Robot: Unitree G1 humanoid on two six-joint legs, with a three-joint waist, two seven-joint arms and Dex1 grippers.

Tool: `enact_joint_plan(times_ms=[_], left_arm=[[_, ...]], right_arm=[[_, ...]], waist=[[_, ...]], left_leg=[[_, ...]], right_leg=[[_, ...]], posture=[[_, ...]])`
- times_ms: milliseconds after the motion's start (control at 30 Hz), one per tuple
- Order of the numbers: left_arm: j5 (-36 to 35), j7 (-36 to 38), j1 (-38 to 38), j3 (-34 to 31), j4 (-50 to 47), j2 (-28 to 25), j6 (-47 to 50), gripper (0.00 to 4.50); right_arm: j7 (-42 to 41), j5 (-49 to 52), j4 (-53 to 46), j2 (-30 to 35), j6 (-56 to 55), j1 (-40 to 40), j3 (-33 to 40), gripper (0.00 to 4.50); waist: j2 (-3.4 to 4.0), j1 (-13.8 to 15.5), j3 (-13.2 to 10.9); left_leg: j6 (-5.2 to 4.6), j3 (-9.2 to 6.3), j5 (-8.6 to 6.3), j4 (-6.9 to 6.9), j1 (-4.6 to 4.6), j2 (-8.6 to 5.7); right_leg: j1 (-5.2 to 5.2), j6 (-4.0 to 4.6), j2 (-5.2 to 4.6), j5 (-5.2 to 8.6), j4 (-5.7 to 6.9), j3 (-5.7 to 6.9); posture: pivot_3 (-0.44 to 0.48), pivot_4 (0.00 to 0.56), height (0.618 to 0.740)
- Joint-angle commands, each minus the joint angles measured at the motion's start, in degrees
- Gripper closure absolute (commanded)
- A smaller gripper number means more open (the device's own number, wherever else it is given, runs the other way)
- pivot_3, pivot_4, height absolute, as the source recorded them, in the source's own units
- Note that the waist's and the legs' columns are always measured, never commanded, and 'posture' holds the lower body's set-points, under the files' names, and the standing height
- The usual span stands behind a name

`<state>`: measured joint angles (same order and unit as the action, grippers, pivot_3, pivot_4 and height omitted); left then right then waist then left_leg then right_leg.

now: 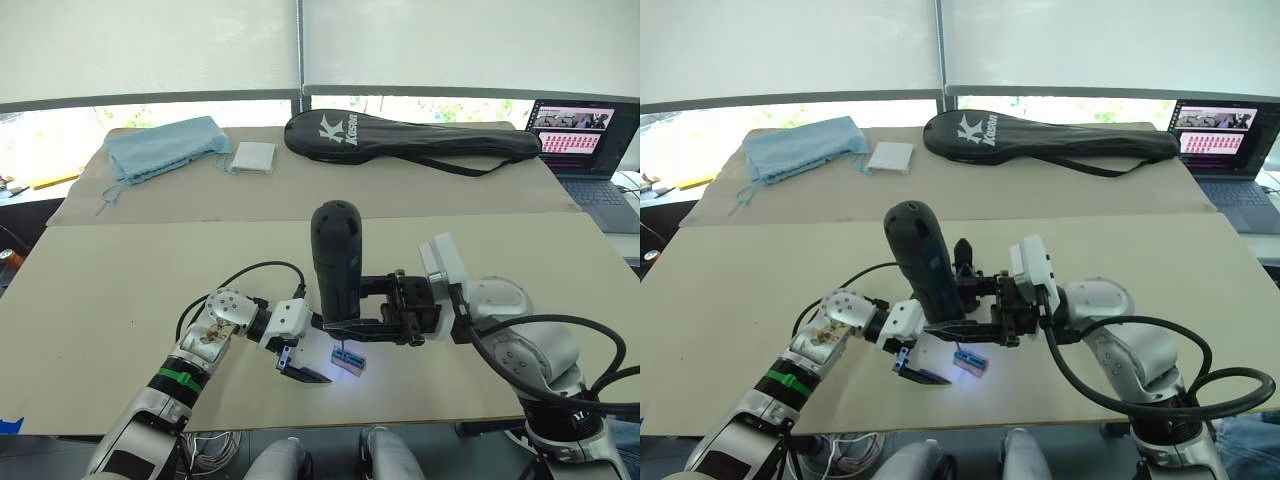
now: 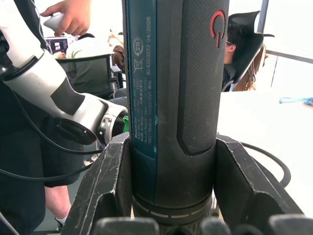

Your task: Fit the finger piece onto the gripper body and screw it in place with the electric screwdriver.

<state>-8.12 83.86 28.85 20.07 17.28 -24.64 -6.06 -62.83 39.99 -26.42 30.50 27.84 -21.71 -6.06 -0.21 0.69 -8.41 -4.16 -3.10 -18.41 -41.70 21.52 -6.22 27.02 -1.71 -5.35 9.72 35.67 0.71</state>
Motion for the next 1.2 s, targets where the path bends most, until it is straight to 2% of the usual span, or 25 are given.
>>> enact_joint_plan(times_ms=[33,1200], left_arm=[[-1.2,0.1,0.8,-0.3,-0.7,0.4,0.0,0.0],[-0.7,-0.3,1.2,0.0,-0.7,0.7,-1.1,0.0]], right_arm=[[-0.2,0.8,-1.3,0.1,-2.4,-0.4,2.1,2.62],[-0.4,-0.5,-0.3,-0.1,-3.8,0.0,1.7,2.62]], waist=[[0.0,0.0,0.0],[0.0,0.0,0.0]], left_leg=[[0.0,0.0,0.0,0.0,0.0,0.01],[0.0,0.0,0.0,0.0,0.0,0.0]], right_leg=[[0.0,0.0,0.0,0.0,0.0,0.0],[0.0,0.0,0.01,0.0,0.01,0.01]], posture=[[0.0,0.15,0.736],[0.0,0.15,0.736]])
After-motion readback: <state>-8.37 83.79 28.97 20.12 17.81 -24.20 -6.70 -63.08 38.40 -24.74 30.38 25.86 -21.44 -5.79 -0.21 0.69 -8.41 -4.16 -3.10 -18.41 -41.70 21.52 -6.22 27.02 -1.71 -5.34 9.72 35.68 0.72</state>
